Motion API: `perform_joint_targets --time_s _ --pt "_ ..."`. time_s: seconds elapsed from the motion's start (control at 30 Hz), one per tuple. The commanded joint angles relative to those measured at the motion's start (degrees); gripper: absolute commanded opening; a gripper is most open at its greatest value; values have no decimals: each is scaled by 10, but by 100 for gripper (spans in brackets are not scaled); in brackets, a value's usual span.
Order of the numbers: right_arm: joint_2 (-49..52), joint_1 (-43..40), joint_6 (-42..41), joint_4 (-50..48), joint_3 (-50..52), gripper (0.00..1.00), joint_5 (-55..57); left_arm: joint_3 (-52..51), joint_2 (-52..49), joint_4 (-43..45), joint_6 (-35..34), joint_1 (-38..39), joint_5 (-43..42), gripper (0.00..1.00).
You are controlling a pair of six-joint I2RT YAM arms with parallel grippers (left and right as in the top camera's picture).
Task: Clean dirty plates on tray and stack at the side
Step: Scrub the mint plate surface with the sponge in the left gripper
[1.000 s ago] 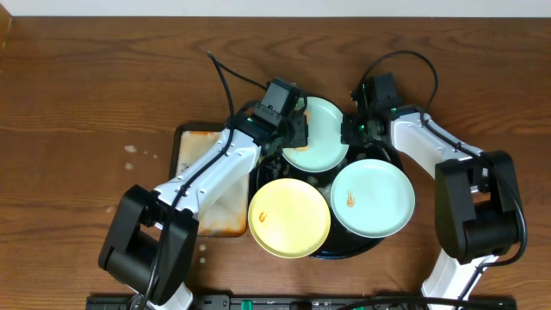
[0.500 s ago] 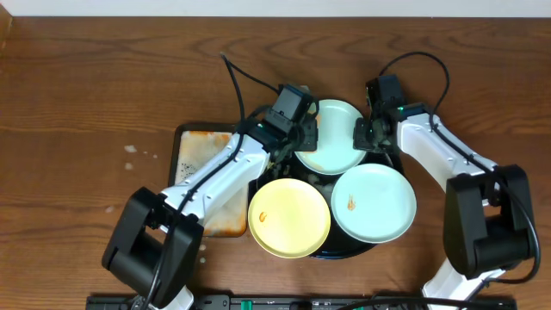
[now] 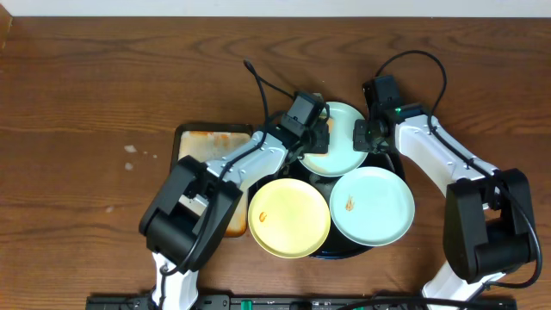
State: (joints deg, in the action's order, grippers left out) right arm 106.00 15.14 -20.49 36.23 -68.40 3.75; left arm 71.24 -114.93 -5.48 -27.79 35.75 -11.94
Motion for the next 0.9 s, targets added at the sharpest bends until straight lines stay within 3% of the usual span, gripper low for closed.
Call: perform_joint_targets --time_s 0.0,0.23,0.47,0.63,0.73,0.87 --pt "-10 7 9 4 7 1 21 10 -9 2 -20 4 -38 8" --pt "-10 7 9 5 7 1 23 10 -16 -5 -5 12 -35 8" --pt "-10 7 9 9 7 1 23 10 -31 -78 61 12 118 8" --pt "-10 7 9 11 7 1 23 10 -31 -111 68 12 204 8" --pt "-10 7 10 13 7 1 23 23 -31 -130 65 12 171 8" --pt "-10 7 13 13 7 1 25 47 -31 -135 15 13 58 8"
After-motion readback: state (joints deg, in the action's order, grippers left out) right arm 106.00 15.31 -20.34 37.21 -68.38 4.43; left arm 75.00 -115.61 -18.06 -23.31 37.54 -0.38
